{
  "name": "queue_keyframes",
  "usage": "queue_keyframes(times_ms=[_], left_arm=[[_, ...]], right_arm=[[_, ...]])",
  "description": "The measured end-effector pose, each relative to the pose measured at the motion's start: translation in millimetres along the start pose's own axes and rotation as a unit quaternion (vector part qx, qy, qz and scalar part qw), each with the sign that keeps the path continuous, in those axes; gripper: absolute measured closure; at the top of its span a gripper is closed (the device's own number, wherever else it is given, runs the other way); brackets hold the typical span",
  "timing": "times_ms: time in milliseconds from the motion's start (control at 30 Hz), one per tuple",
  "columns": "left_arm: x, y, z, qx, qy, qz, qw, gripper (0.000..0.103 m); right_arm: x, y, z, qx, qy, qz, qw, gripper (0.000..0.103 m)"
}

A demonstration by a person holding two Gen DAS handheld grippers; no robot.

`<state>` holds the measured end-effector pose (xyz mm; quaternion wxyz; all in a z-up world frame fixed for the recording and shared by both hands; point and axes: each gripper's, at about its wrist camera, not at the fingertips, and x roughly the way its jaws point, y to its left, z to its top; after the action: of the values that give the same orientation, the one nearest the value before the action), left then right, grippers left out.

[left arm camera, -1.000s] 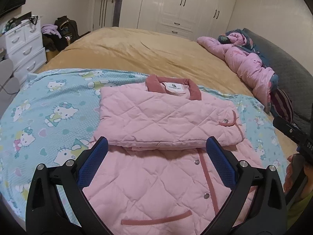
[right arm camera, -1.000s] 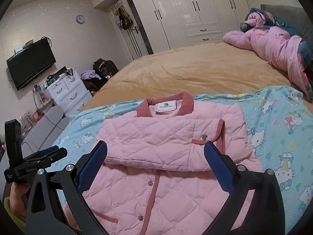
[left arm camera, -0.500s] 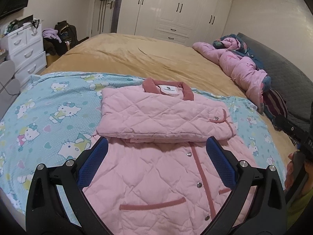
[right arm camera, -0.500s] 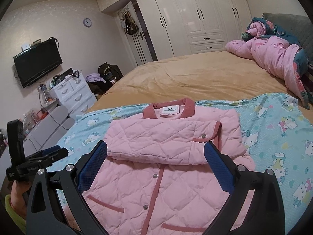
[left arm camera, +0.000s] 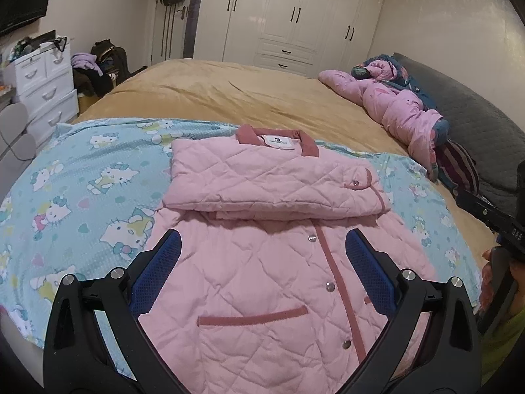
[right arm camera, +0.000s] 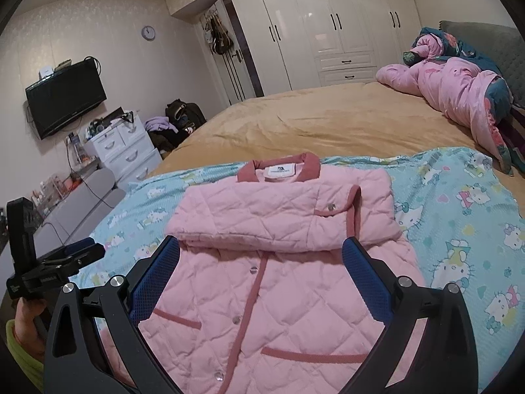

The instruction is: Fold large clothes

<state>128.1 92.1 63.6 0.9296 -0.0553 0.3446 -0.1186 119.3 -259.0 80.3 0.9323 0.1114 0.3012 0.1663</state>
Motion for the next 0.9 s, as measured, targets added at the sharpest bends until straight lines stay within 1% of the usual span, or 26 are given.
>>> queue_keyframes(times_ms=[333, 567, 900], left_arm=[[-1.4, -1.0, -20.6, 0.001, 0.010, 0.009, 0.9999, 0.009], [-3.9, -4.1, -33.4, 0.005, 0.015, 0.015, 0.9998, 0.009], [1.0, -5.0, -58.4, 0.012, 0.031, 0.023, 0.9992, 0.009]], right_arm=[[3.1, -0.7, -26.6, -0.008, 0.028, 0.007, 1.000, 0.004], [1.3, -3.6, -39.9, -0.010, 0.038, 0.007, 0.999, 0.004], [0.0, -17.2, -57.9, -0.008, 0.056, -0.009, 0.998, 0.004]])
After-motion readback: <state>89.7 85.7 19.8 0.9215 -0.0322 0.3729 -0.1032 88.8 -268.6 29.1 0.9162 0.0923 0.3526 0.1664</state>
